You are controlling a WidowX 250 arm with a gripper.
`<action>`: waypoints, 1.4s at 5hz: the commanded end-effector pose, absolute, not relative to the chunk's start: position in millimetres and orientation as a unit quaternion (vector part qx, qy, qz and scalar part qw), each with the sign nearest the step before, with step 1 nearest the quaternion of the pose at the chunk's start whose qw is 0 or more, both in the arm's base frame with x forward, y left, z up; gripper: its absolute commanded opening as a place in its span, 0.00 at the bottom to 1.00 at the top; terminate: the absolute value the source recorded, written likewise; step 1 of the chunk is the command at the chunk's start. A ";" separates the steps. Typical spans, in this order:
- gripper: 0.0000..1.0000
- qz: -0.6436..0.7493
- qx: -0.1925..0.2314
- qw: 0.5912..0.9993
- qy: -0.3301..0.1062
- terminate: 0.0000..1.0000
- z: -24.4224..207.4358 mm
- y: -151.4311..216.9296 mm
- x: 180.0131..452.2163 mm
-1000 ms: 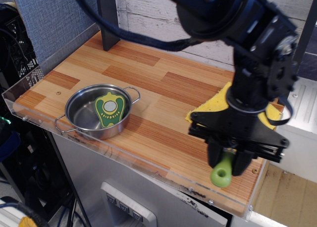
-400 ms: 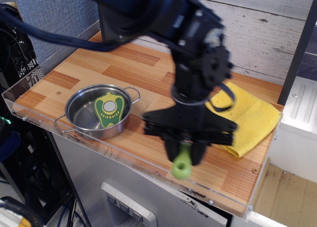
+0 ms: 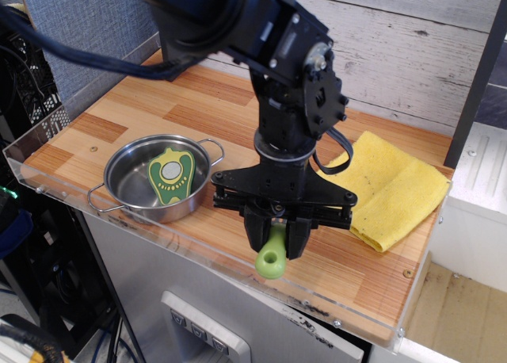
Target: Move pot and knife from left side to right side
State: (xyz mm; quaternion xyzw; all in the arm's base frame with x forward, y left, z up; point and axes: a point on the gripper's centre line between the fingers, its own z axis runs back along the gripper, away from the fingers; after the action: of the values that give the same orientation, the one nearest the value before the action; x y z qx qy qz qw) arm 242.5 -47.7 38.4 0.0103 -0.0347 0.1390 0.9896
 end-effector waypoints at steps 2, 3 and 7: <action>0.00 0.099 0.007 0.995 -0.023 0.00 18.9 -70.0 268.9; 1.00 0.098 -0.002 0.995 -0.023 0.00 26.4 -63.4 265.4; 1.00 0.083 -0.022 0.992 -0.096 0.00 132.6 -44.6 253.9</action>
State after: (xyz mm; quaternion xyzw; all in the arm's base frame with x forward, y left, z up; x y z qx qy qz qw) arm 261.8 -45.2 116.9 -0.0165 -0.0606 0.0844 0.9944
